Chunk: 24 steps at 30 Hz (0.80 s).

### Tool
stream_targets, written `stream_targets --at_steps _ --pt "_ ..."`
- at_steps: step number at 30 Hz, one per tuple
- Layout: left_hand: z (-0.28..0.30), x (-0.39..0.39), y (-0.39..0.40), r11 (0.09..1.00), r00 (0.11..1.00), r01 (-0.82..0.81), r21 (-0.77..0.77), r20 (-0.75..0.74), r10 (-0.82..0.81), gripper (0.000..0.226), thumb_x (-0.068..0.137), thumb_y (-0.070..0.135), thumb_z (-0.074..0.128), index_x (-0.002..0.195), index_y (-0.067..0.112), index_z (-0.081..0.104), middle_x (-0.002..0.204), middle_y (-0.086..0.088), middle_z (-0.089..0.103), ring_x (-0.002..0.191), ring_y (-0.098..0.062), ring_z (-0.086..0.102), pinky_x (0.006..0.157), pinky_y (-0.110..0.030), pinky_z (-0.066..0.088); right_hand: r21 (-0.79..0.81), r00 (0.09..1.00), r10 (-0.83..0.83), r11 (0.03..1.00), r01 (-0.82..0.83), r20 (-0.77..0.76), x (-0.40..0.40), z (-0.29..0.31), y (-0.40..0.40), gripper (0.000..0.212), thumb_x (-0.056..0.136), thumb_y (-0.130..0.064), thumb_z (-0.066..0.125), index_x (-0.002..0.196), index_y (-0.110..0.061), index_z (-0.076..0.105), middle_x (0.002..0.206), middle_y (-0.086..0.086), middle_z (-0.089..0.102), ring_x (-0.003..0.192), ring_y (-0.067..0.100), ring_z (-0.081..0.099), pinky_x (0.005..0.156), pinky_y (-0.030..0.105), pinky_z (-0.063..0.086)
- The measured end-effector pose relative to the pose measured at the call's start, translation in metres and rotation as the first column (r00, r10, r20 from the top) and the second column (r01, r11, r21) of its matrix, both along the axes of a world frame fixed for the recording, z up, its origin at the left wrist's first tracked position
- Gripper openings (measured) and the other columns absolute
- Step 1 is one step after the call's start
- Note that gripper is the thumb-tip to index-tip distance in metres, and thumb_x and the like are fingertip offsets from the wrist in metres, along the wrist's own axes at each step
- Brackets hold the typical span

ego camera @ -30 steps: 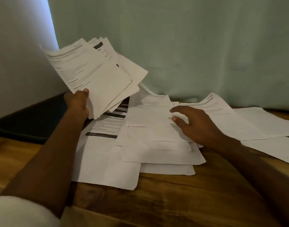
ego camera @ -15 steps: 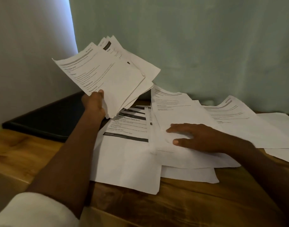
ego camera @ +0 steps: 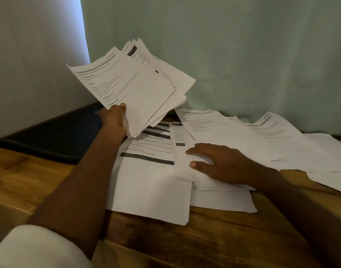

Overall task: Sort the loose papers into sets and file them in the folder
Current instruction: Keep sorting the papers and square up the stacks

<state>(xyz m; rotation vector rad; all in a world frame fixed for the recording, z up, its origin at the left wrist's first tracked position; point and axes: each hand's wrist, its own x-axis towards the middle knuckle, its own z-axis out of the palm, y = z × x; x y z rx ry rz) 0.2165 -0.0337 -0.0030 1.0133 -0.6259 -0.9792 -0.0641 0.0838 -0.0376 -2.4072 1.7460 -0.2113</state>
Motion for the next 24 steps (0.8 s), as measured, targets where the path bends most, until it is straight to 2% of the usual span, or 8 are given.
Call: stream_targets --at_steps 2,6,9,12,16,19,21,24 --pt "0.000 0.001 0.000 1.000 1.000 -0.009 0.008 -0.016 0.010 0.017 0.099 0.000 0.059 0.108 0.015 0.057 0.091 0.006 0.059 0.081 -0.009 0.056 0.078 -0.027 0.048 -0.007 0.999 -0.032 0.999 0.032 -0.012 -0.014 -0.001 -0.005 0.053 0.098 -0.065 0.042 0.148 -0.045 0.043 0.158 -0.018 0.039 0.145 0.009 0.035 0.122 0.039 0.025" --pt "-0.001 0.000 0.000 1.000 1.000 -0.004 -0.001 -0.029 0.004 0.025 0.099 0.000 0.059 0.120 0.014 0.061 0.095 0.006 0.060 0.081 -0.008 0.056 0.091 -0.029 0.047 -0.179 0.988 -0.123 0.974 0.139 0.097 -0.026 -0.006 -0.008 0.048 0.090 -0.077 0.043 0.118 -0.041 0.059 0.128 -0.018 0.059 0.121 0.012 0.054 0.106 0.046 0.043" --pt "0.000 -0.001 0.000 1.000 1.000 0.001 0.000 -0.026 -0.001 0.028 0.099 -0.001 0.060 0.125 0.010 0.061 0.099 0.004 0.061 0.089 -0.011 0.057 0.096 -0.030 0.048 -0.191 0.999 0.002 0.981 0.005 0.039 -0.007 -0.006 -0.005 0.065 0.090 -0.080 0.031 0.142 -0.046 0.046 0.157 -0.023 0.036 0.147 0.009 0.031 0.119 0.049 0.026" --pt "0.000 0.000 -0.001 1.000 0.999 0.012 0.025 -0.038 -0.011 0.022 0.099 0.001 0.061 0.116 0.016 0.059 0.096 0.005 0.060 0.084 -0.010 0.055 0.093 -0.030 0.047 -0.055 0.995 0.089 0.994 -0.091 -0.037 0.013 -0.004 -0.002 0.074 0.085 -0.082 0.023 0.151 -0.051 0.033 0.164 -0.026 0.021 0.153 0.005 0.017 0.124 0.053 0.015" --pt "-0.002 0.000 -0.001 1.000 0.998 0.011 0.026 -0.055 -0.010 0.024 0.099 0.001 0.060 0.121 0.013 0.060 0.105 0.002 0.063 0.087 -0.011 0.057 0.099 -0.031 0.048 -0.040 0.998 -0.032 0.999 0.030 -0.046 0.010 0.003 -0.002 0.071 0.084 -0.083 0.037 0.141 -0.045 0.050 0.155 -0.025 0.040 0.144 0.009 0.037 0.119 0.046 0.030" --pt "-0.001 0.000 0.000 1.000 0.999 0.012 0.027 -0.041 -0.011 0.032 0.099 0.002 0.061 0.130 0.010 0.060 0.105 0.002 0.062 0.087 -0.010 0.055 0.095 -0.029 0.046 -0.121 0.988 -0.122 0.986 0.110 -0.094 -0.004 0.015 0.000 0.055 0.083 -0.081 0.051 0.113 -0.038 0.065 0.124 -0.019 0.065 0.115 0.011 0.057 0.099 0.037 0.045" --pt "-0.001 -0.001 0.000 0.999 1.000 0.016 0.030 -0.017 -0.015 0.032 0.099 0.003 0.062 0.131 0.011 0.060 0.107 0.002 0.061 0.085 -0.009 0.054 0.093 -0.028 0.044 -0.131 0.976 -0.176 0.979 0.159 -0.126 -0.014 0.023 0.002 0.053 0.080 -0.081 0.056 0.101 -0.034 0.067 0.110 -0.017 0.067 0.102 0.011 0.058 0.092 0.036 0.047" --pt "-0.002 -0.002 -0.001 0.999 1.000 0.016 0.037 0.005 -0.016 0.032 0.099 0.004 0.062 0.130 0.012 0.060 0.113 0.000 0.060 0.084 -0.010 0.053 0.092 -0.030 0.045 -0.150 0.970 -0.194 0.974 0.171 -0.150 -0.018 0.028 0.005 0.051 0.081 -0.077 0.059 0.111 -0.036 0.067 0.121 -0.014 0.067 0.109 0.012 0.059 0.095 0.037 0.047"
